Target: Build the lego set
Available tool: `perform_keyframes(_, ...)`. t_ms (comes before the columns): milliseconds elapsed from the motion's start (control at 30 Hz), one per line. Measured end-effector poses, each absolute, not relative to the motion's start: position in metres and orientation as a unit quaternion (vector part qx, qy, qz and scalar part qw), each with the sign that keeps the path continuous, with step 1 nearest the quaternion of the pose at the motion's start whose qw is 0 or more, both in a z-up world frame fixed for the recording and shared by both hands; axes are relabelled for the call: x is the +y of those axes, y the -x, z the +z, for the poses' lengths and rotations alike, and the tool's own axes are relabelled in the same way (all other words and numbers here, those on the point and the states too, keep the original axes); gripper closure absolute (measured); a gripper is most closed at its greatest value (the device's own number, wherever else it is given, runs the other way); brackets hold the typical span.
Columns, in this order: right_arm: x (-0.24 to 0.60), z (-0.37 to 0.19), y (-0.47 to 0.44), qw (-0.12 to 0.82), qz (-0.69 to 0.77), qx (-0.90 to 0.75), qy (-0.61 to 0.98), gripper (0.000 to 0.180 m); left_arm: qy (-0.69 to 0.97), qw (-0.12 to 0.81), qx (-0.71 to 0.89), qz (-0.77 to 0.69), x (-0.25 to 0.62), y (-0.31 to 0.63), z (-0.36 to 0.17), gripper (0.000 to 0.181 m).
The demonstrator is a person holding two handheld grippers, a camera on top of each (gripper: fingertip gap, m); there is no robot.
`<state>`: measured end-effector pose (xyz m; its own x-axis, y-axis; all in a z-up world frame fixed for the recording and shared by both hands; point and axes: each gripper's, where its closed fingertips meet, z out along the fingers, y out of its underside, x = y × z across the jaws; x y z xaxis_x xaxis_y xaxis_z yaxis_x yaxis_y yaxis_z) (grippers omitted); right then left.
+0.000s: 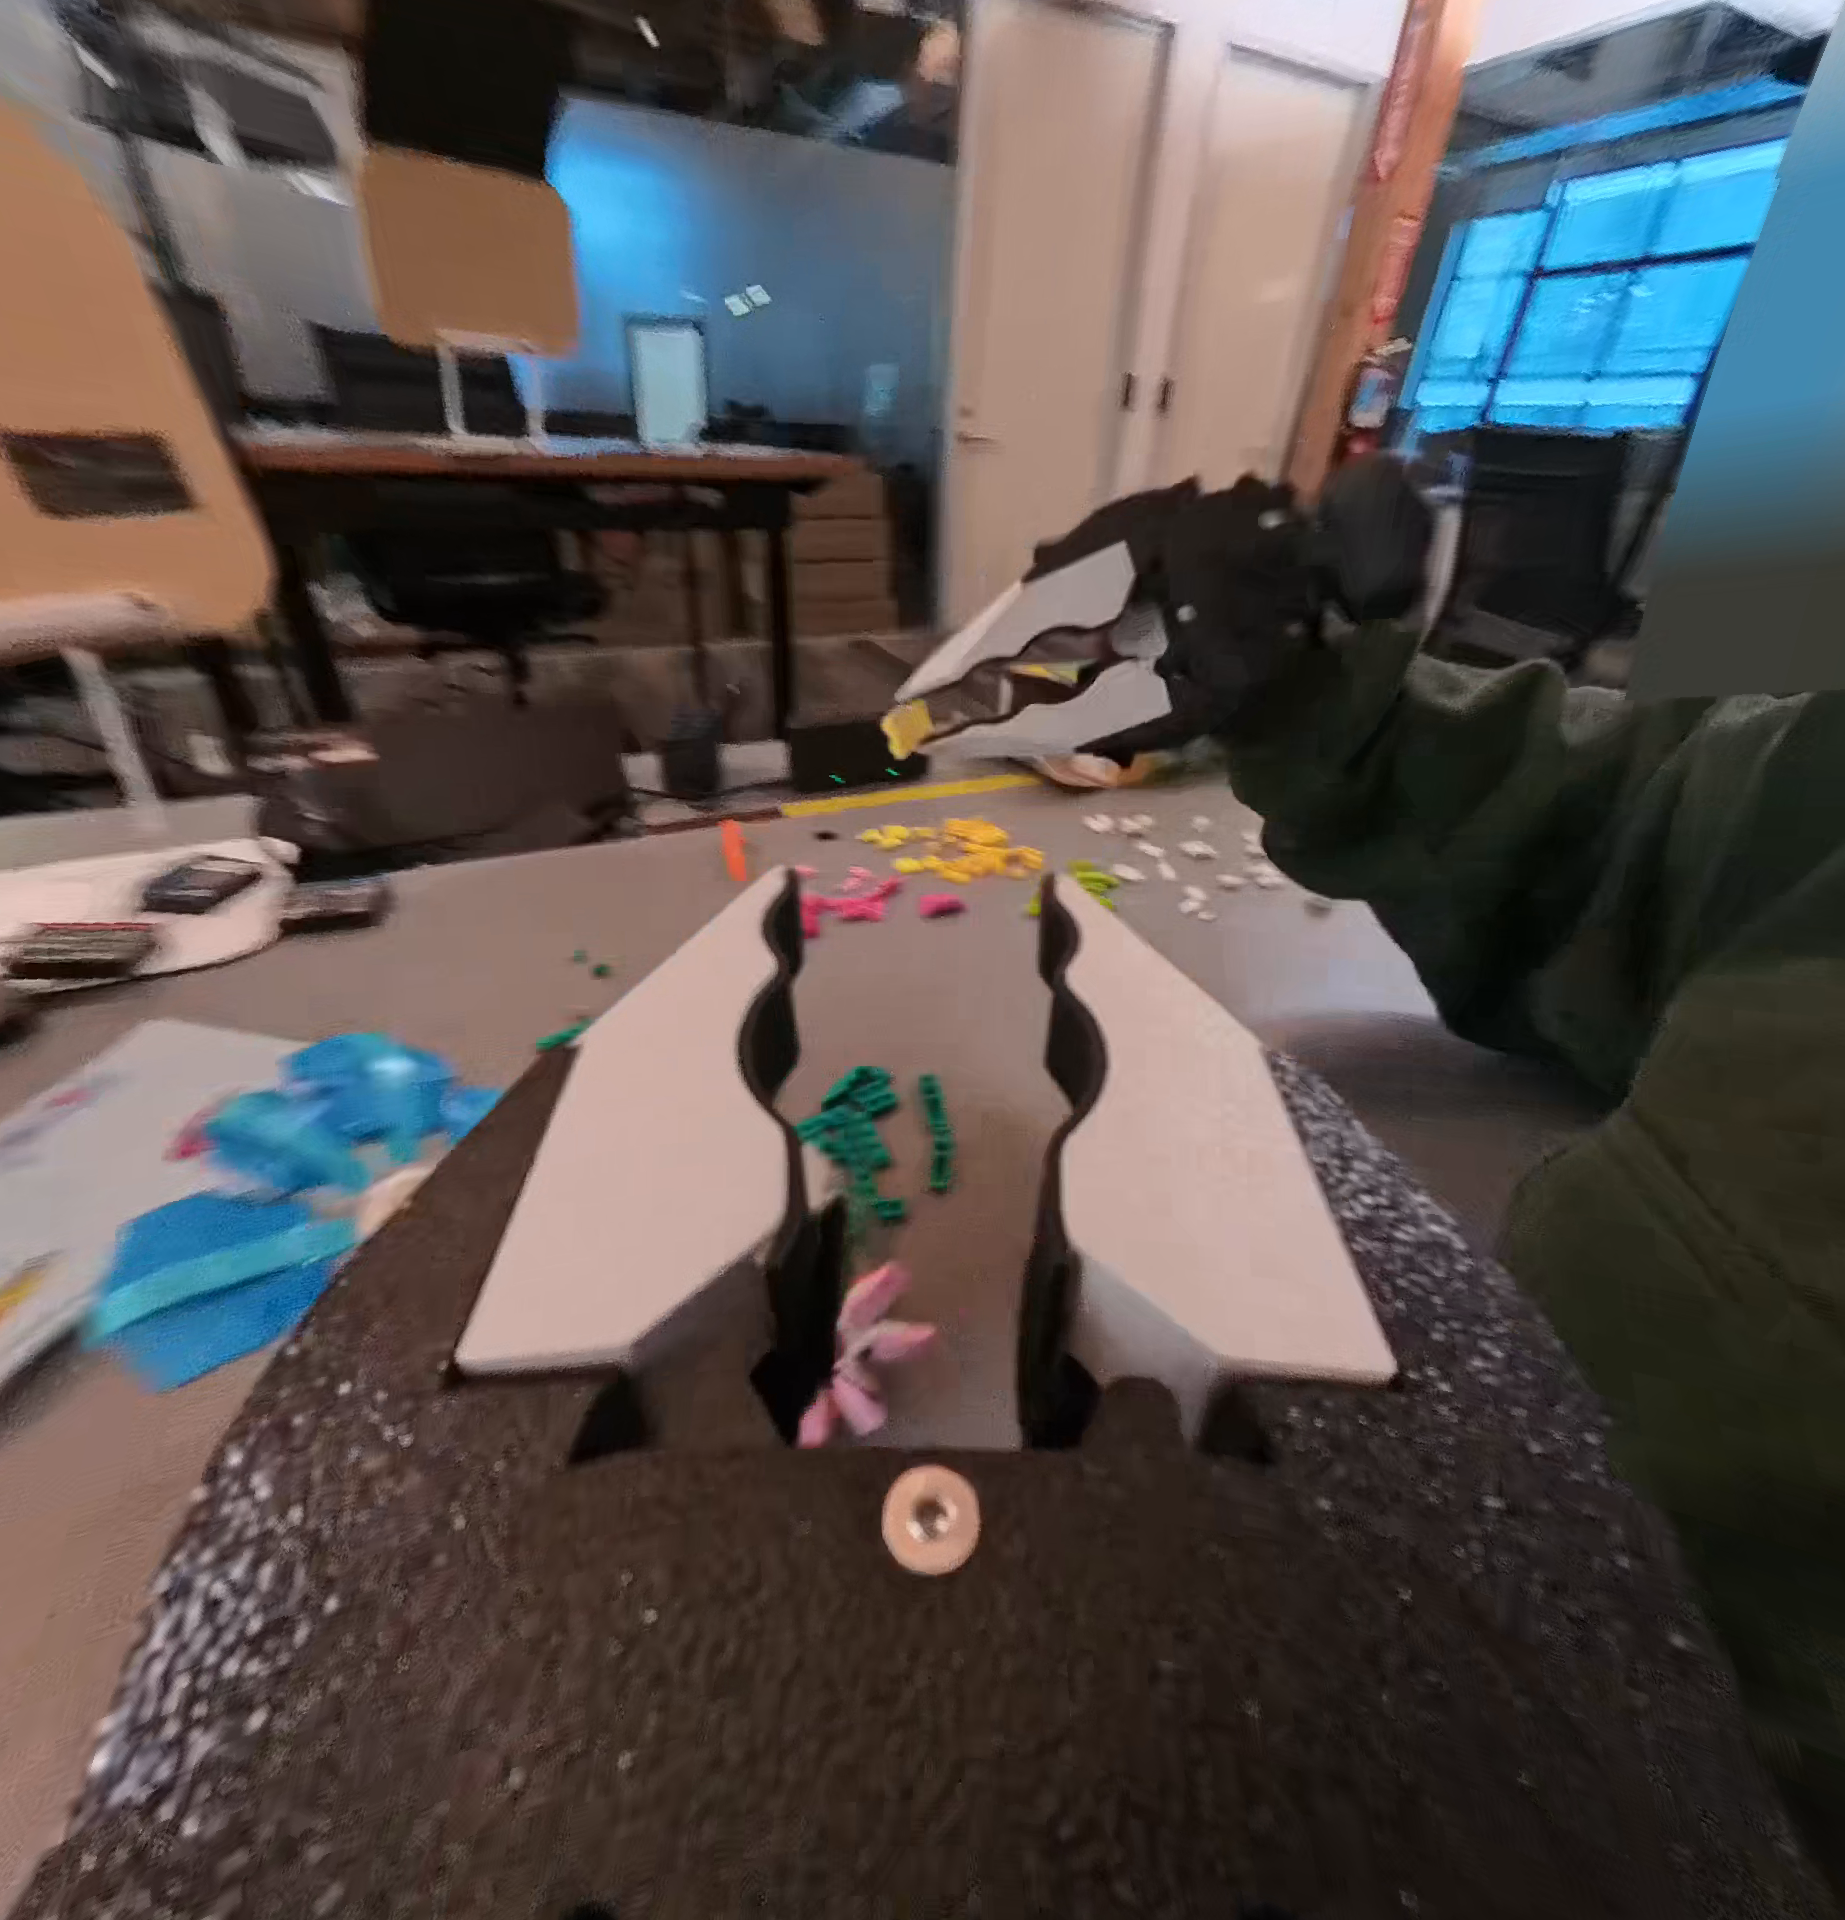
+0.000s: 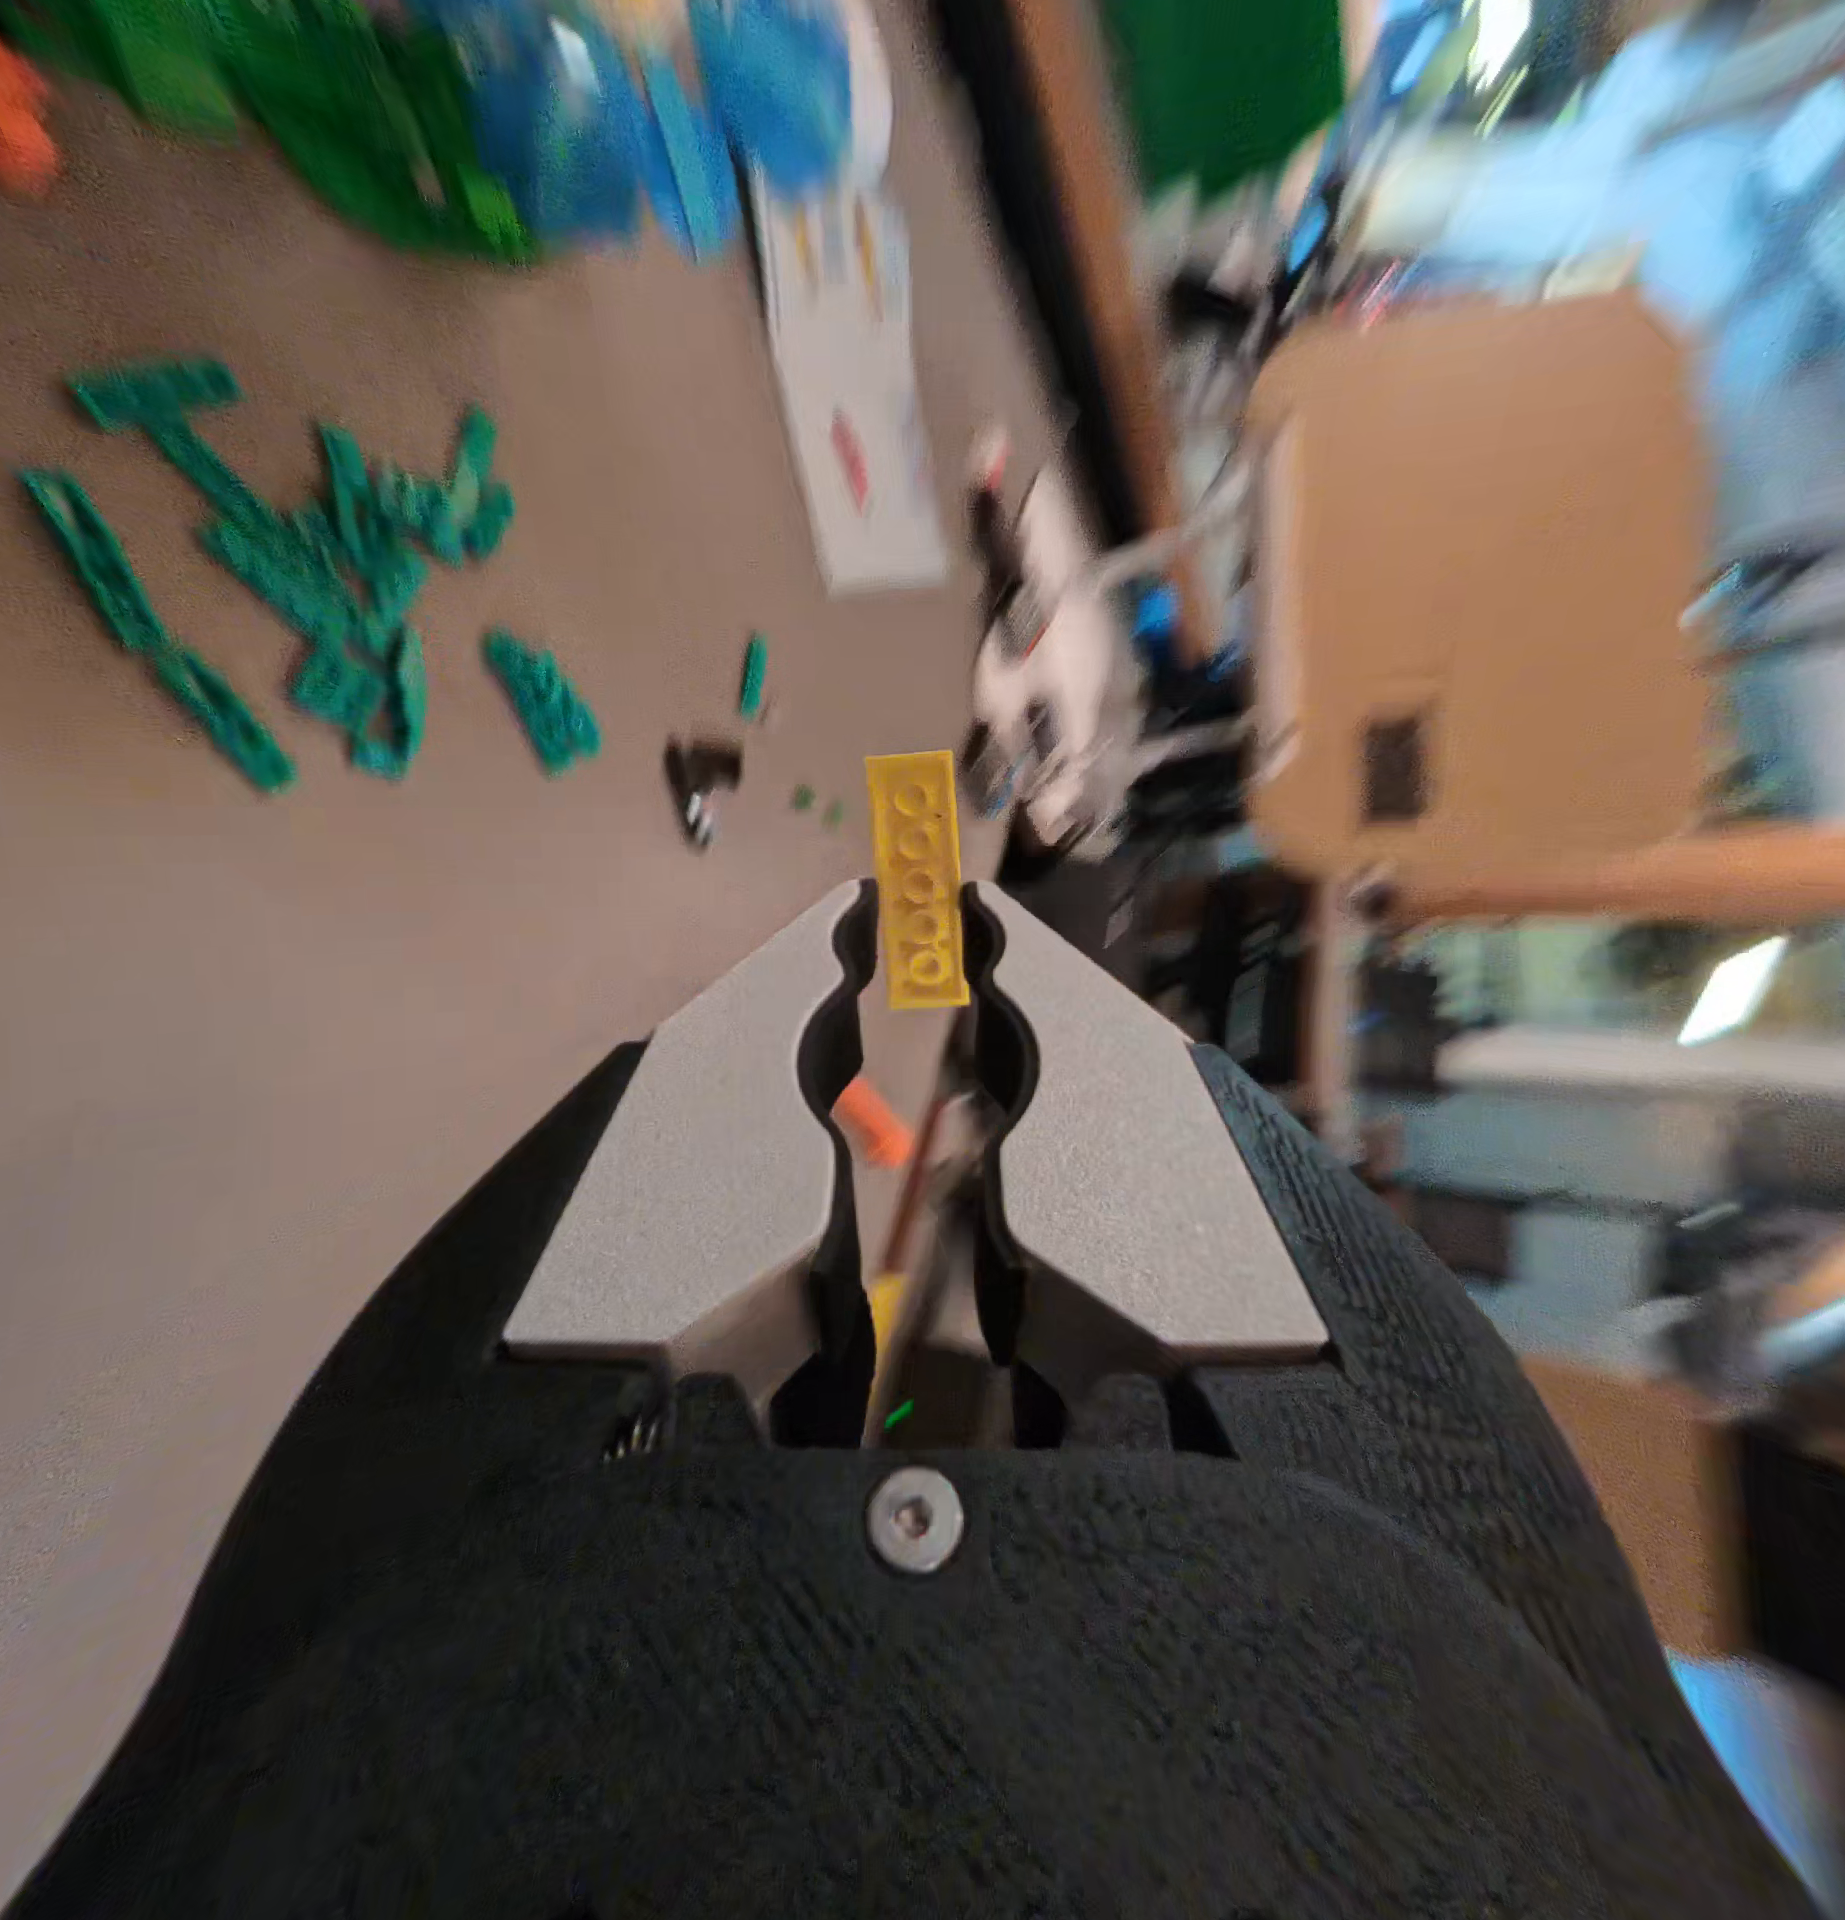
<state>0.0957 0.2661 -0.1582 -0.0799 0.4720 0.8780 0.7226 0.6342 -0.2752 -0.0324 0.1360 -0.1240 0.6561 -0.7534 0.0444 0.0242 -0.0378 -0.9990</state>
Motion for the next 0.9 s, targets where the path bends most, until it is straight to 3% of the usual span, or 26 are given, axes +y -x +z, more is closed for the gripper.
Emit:
perform_keyframes(67, 0.225, -0.141, -0.066, 0.581, -0.165, -0.732, 0.315, 0.166, 0.668, 0.6, 0.307, -0.315, 0.147, 0.0, -0.132, 0.125)
perform_keyframes(200, 0.174, -0.126, -0.043, 0.623, -0.249, -0.718, 0.186, 0.166, 0.637, 0.613, 0.325, -0.336, 0.153, -0.031, -0.13, 0.143)
perform_keyframes(333, 0.154, -0.127, -0.04, 0.623, -0.3, -0.711, 0.129, 0.166, 0.628, 0.6, 0.332, -0.368, 0.145, -0.046, -0.134, 0.143)
perform_keyframes(467, 0.144, -0.138, -0.04, 0.61, -0.304, -0.722, 0.118, 0.166, 0.624, 0.613, 0.369, -0.316, 0.142, -0.049, -0.143, 0.178)
perform_keyframes(533, 0.141, -0.153, -0.043, 0.592, -0.188, -0.754, 0.213, 0.156, 0.605, 0.635, 0.413, -0.245, 0.141, -0.046, -0.15, 0.179)
perform_keyframes(600, 0.129, -0.16, -0.045, 0.54, 0.053, -0.745, 0.387, 0.125, 0.554, 0.673, 0.465, -0.157, 0.138, -0.042, -0.152, 0.179)
perform_keyframes(700, 0.114, -0.145, -0.046, 0.41, 0.349, -0.648, 0.538, 0.13, 0.453, 0.706, 0.544, -0.033, 0.125, -0.043, -0.157, 0.178)
perform_keyframes(800, 0.109, -0.156, -0.048, 0.31, 0.41, -0.625, 0.587, 0.141, 0.383, 0.708, 0.591, 0.059, 0.118, -0.045, -0.163, 0.179)
perform_keyframes(900, 0.105, -0.167, -0.046, 0.272, 0.414, -0.632, 0.596, 0.151, 0.357, 0.701, 0.611, 0.086, 0.114, -0.047, -0.167, 0.178)
